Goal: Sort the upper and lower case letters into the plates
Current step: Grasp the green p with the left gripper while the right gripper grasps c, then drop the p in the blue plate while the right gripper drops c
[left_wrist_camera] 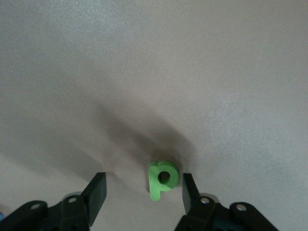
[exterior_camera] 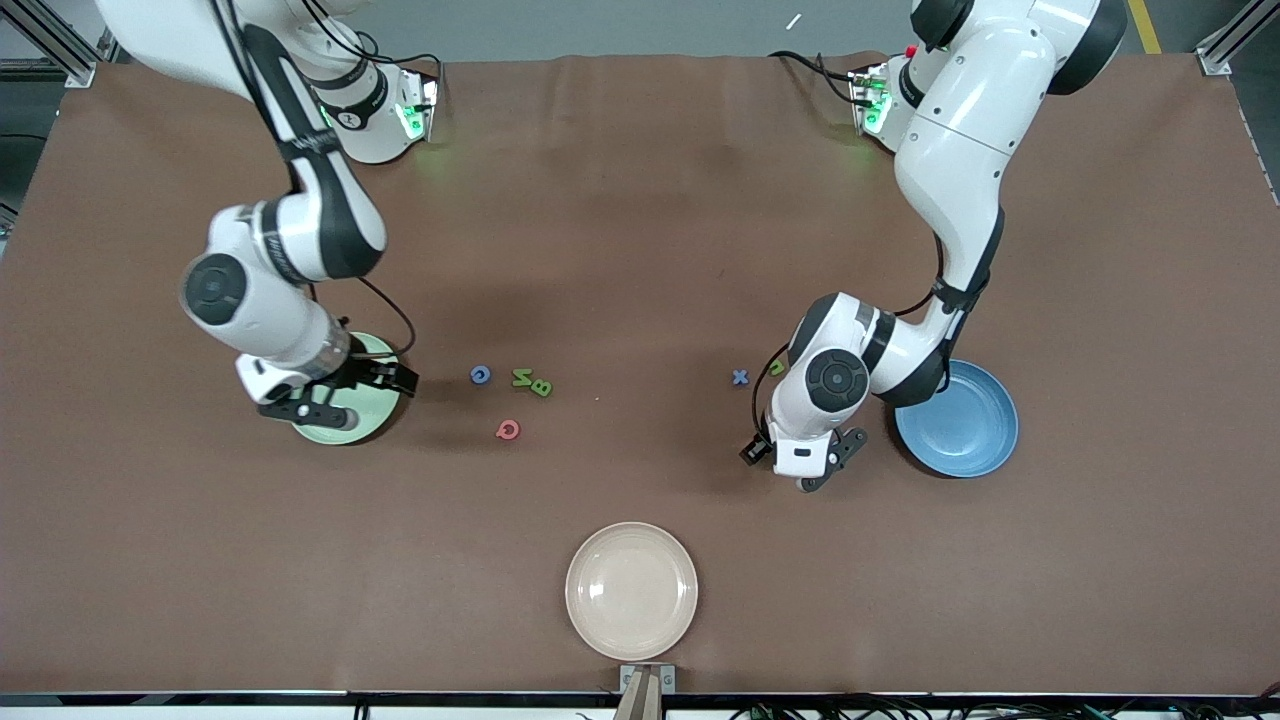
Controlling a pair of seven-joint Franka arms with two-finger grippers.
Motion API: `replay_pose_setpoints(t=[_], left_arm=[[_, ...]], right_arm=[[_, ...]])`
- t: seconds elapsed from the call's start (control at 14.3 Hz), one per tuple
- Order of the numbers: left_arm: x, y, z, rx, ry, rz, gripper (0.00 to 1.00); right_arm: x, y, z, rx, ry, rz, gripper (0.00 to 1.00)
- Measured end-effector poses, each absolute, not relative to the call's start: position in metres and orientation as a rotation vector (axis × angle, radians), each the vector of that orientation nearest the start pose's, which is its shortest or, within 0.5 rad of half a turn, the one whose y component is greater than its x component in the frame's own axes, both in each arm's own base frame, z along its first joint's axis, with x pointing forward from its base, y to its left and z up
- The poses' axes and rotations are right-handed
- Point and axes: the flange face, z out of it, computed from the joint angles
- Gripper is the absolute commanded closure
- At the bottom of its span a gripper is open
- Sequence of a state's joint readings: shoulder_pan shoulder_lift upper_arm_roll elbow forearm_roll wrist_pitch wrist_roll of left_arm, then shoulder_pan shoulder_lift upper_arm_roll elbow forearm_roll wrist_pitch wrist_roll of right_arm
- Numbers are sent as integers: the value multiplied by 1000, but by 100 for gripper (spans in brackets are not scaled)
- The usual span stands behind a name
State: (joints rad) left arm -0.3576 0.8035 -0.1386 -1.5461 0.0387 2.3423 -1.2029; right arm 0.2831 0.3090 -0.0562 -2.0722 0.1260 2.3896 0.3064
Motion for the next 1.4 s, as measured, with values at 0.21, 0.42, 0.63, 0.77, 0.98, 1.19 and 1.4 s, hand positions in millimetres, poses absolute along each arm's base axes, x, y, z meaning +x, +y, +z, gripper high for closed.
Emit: replay_pose_setpoints(t=[0.21,0.42,0.63,0.77,0.98,1.19,1.4], left_arm=[[626,-322,176,-2981,-1125,89,36],[624,-326,175,-2984,-1114,89,42],[624,-330,174,-2987,-1109,88,59],[625,-330,177,-2990,-1111,82,70],[626,-330,178,-2991,-1112,78,80],[628,-330,179,-2993,-1103,66,83],[633,-325,184,-2990,-1107,53,83]], right_arm=[[564,150,236,-3068,323,11,8],[554,185,213,-3067,378,2,9],[543,212,196,-3065,416,-2,13],[539,220,190,-3069,415,7,14],[535,219,186,-3075,423,22,18],[525,225,179,-3077,437,27,20],[513,233,172,-3072,455,7,25]])
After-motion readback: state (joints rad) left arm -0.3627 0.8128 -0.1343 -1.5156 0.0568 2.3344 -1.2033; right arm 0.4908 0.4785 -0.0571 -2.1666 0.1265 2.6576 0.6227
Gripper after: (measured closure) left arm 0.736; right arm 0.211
